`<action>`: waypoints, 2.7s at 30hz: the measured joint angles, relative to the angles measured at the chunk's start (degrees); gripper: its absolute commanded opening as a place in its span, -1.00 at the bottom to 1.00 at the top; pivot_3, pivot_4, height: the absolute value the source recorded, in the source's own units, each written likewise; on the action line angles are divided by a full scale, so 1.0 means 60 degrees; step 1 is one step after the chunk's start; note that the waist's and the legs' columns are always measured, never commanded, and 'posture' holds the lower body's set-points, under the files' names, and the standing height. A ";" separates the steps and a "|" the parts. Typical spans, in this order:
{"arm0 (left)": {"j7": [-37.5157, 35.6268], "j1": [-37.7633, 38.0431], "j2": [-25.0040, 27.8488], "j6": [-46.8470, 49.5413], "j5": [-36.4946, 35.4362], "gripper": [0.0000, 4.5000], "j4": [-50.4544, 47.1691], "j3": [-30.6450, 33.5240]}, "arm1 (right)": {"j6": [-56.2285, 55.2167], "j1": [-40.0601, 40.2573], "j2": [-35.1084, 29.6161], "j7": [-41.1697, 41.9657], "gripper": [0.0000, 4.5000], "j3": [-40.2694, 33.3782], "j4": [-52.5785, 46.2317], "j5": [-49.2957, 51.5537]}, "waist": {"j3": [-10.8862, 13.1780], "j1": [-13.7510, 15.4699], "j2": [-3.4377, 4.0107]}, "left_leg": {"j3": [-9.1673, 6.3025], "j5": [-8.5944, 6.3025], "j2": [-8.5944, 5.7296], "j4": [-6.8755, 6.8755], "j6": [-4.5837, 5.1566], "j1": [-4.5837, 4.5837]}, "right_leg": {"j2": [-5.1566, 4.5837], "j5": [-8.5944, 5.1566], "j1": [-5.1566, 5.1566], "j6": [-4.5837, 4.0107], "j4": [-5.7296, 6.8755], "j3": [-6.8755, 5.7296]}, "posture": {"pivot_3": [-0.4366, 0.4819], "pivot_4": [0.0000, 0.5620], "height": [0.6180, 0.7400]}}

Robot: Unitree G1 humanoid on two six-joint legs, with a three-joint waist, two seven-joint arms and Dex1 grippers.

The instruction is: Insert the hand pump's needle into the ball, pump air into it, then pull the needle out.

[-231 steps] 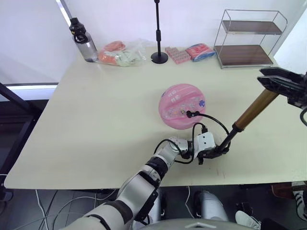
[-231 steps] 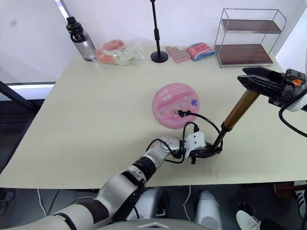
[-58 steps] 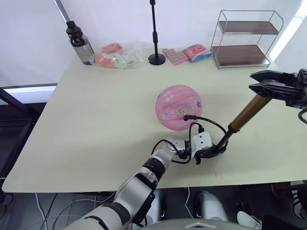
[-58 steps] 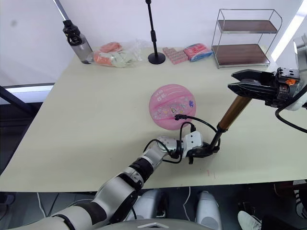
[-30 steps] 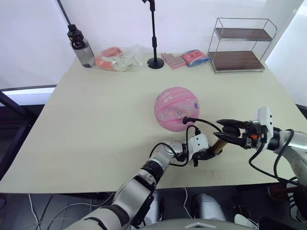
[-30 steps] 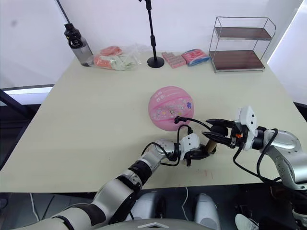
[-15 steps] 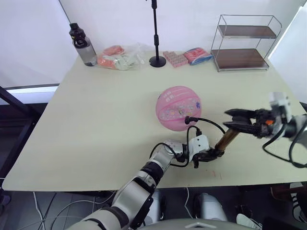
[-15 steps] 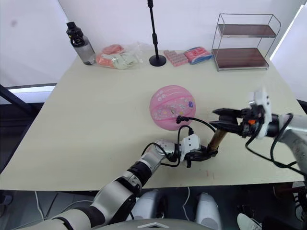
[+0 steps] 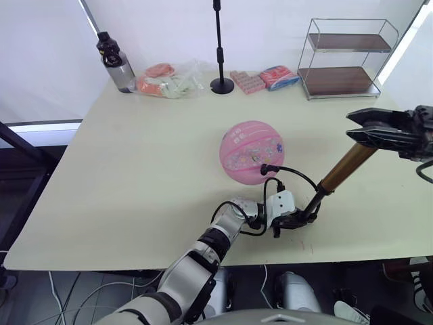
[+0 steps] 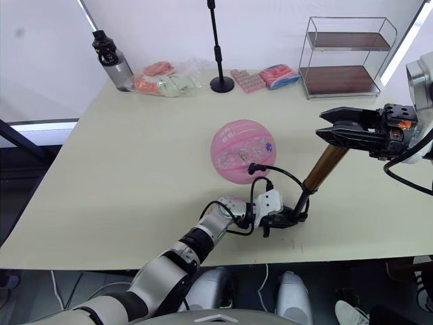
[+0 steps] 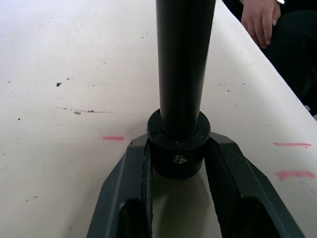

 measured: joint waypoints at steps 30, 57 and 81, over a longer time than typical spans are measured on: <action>-0.0109 0.1038 0.0886 0.0305 -0.0234 -0.52 -0.1413 -0.0157 | -0.5985 0.3428 0.3611 -0.1285 -0.27 0.3775 -0.0969 -0.6021 | -0.0141 -0.0315 -0.0154 | -0.0264 -0.0049 0.0038 -0.0031 -0.0130 0.0187 | 0.0043 -0.0192 0.0227 -0.0127 0.0069 -0.0182 | -0.05 -0.47 1.00; -0.0385 0.0446 0.1225 0.0094 -0.0739 -0.52 -0.1432 -0.0221 | 0.1257 -0.2871 0.0938 -0.2801 -0.27 0.2212 -0.1967 -0.0067 | 0.0227 -0.0021 0.0080 | -0.0284 0.0029 -0.0017 -0.0008 -0.0235 -0.0003 | 0.0079 -0.0211 0.0041 -0.0139 0.0195 -0.0246 | -0.05 -0.47 1.00; -0.0139 0.0759 0.1518 0.0117 -0.0711 -0.52 -0.1441 -0.0331 | -0.3194 0.3228 0.2827 -0.2869 -0.27 0.3510 -0.3007 -0.4644 | 0.0011 -0.0062 -0.0161 | -0.0271 -0.0009 0.0051 -0.0036 -0.0189 0.0208 | 0.0149 -0.0244 0.0177 -0.0154 0.0198 -0.0179 | -0.05 -0.47 1.00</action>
